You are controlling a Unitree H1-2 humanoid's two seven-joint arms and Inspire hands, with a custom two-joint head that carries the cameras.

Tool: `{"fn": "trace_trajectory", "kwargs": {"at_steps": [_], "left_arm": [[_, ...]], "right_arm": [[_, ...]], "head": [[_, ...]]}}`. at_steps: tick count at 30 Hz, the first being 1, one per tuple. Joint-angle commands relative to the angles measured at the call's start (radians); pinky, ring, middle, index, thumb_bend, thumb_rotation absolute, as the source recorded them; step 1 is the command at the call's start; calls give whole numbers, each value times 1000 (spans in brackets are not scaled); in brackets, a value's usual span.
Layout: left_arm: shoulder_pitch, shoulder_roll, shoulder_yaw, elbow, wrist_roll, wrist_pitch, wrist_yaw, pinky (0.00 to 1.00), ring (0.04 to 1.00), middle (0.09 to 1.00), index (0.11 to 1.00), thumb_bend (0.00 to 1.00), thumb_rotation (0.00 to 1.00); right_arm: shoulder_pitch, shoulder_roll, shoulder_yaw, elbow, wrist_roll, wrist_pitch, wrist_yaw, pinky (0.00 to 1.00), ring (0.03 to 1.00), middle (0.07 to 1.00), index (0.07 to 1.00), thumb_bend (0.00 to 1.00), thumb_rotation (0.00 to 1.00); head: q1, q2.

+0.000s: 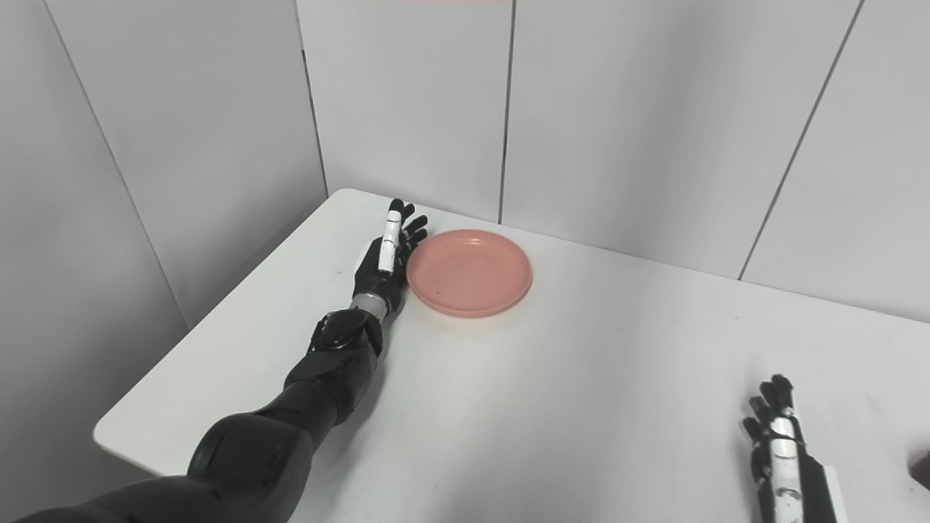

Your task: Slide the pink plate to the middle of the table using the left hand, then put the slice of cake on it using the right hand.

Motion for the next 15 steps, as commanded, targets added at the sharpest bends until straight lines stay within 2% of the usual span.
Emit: {"fn": "trace_trajectory", "kwargs": {"at_steps": [1, 7, 10, 15], "left_arm": [[-74, -17, -13, 8, 10, -13, -37, 1000, 944, 923, 932, 783, 1000], [-105, -35, -10, 51, -1, -12, -69, 992, 937, 917, 929, 792, 1000], [-115, -43, -15, 61, 6, -13, -84, 957, 912, 908, 927, 786, 1000], [-125, -55, -36, 76, 23, -22, -99, 979, 924, 903, 920, 784, 1000]], "right_arm": [[6, 20, 9, 13, -6, -36, -2, 1000, 1000, 1000, 1000, 445, 944], [14, 29, 14, 5, -19, -41, -6, 1000, 1000, 1000, 1000, 438, 947], [20, 38, 14, -5, -35, -38, -22, 1000, 1000, 1000, 1000, 446, 936], [23, 46, 10, 1, -48, -47, -35, 1000, 1000, 1000, 1000, 477, 877]], "head": [[-5, 1], [-31, 6], [-47, 12], [-57, 14]]}}
